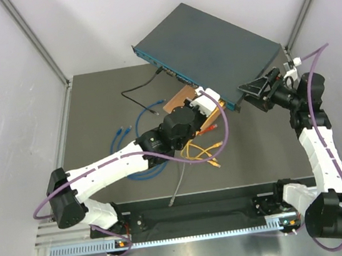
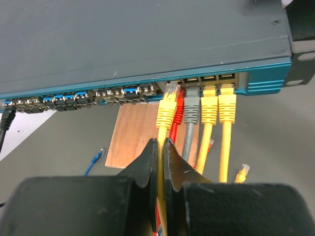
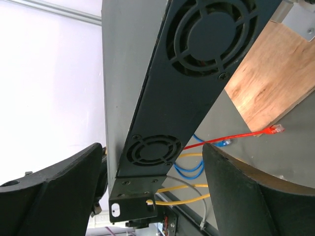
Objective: Insert the plug into the switch port
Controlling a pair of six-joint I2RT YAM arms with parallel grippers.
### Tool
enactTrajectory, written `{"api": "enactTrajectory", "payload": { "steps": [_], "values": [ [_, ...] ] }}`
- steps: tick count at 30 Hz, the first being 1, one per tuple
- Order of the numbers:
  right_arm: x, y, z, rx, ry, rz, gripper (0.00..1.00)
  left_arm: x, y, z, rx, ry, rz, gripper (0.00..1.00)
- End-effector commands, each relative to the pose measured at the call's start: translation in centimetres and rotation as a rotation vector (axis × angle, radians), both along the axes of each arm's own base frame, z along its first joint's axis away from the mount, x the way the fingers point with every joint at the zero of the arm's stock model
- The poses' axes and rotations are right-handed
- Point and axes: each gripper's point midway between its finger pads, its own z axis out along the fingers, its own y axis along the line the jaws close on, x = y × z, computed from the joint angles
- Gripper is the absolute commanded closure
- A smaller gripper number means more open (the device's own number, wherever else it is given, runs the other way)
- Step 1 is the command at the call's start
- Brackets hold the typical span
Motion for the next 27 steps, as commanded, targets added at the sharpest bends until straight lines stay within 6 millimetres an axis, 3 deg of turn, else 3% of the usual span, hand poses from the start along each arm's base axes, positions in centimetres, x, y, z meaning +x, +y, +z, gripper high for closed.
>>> {"api": "enactTrajectory", "payload": {
  "steps": [1, 20, 27],
  "values": [
    [0.5, 0.4, 1.1, -0.003, -0.059, 0.003, 0.19, 1.1, -0.2, 3.6, -0.103, -0.045, 0.024, 1.00],
    [0.8, 1.0, 0.6, -0.002, -0.045, 0.007, 0.21, 0.5, -0.8, 5.6, -0.167, -0.025, -0.014, 1.00],
    [1.1, 1.2, 0.9, 0.014, -0.062, 0.010, 0.35, 0.5, -1.4, 3.3, -0.137, 0.014, -0.017, 1.00]
  ]
}}
